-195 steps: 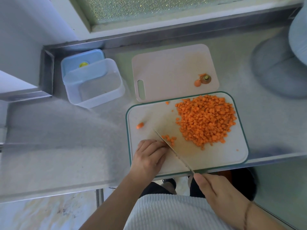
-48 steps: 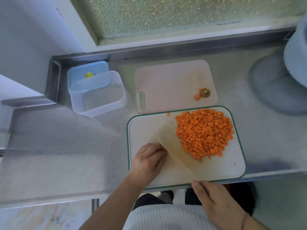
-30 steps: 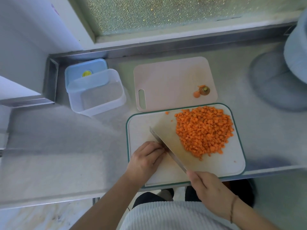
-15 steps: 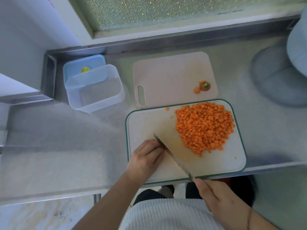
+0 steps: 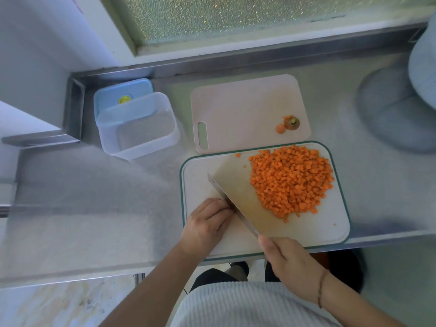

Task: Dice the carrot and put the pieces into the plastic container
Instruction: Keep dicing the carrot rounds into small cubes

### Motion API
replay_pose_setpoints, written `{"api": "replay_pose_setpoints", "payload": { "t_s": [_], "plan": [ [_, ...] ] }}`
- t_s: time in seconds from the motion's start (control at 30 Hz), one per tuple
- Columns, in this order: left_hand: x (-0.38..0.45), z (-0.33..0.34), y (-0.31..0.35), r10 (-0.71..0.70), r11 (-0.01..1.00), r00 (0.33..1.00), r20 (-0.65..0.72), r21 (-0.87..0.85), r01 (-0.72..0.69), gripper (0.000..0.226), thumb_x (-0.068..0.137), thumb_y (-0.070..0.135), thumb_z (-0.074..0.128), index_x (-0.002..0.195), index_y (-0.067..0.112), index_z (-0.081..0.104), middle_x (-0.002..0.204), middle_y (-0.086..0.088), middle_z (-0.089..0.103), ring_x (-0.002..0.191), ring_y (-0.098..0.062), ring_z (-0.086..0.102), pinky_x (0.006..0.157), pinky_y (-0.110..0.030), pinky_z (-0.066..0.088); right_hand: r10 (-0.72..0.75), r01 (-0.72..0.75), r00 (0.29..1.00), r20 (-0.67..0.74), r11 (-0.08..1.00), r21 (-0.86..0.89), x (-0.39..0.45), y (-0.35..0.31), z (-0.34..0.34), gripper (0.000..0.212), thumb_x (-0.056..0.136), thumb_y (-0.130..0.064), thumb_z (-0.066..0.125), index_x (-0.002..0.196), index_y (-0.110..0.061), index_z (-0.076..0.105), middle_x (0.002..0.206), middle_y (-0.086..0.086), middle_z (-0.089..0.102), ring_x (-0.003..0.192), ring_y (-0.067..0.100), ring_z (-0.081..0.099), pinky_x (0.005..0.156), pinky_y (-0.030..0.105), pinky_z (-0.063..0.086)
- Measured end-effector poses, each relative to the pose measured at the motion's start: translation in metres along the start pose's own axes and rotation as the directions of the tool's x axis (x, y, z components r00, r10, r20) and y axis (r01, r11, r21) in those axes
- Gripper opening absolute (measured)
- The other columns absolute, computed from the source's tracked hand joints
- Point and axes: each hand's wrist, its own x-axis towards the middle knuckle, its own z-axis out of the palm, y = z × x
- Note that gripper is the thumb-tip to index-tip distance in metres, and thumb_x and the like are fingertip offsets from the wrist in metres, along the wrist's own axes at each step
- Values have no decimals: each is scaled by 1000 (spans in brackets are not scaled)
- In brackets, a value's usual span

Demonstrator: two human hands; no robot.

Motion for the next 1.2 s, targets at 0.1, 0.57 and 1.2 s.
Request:
{"api": "replay_pose_setpoints", "payload": {
  "t_s": [0.1,0.57,1.2],
  "plan": [
    [-3,-17,4,10,1000,1000,-24,0,-10,6,89,2,71,90,2,77,101,-8,72,95,-24,68,85,-37,56,-55,54,998,-35,998,-34,-10,2,0,54,85,-65,25,58,-21,40,52,-2,43,54,12,43,57,29,35],
    [55,-91,6,-149,986,947,-285,25,163,19,91,5,55,97,-4,70,97,-11,65,94,-22,60,91,-19,46,-159,73,983,-87,785,-615,-35,26,-44,96,54,-88,-27,85,-30,43,82,-3,65,79,16,63,62,31,40],
    [39,-20,6,80,960,850,521,191,-207,18,91,36,46,90,26,62,84,2,56,52,-16,56,43,-22,43,-57,-1,964,-261,976,-216,-36,22,-55,50,83,-66,31,57,-25,42,55,-19,56,54,4,51,51,18,35]
  ]
}}
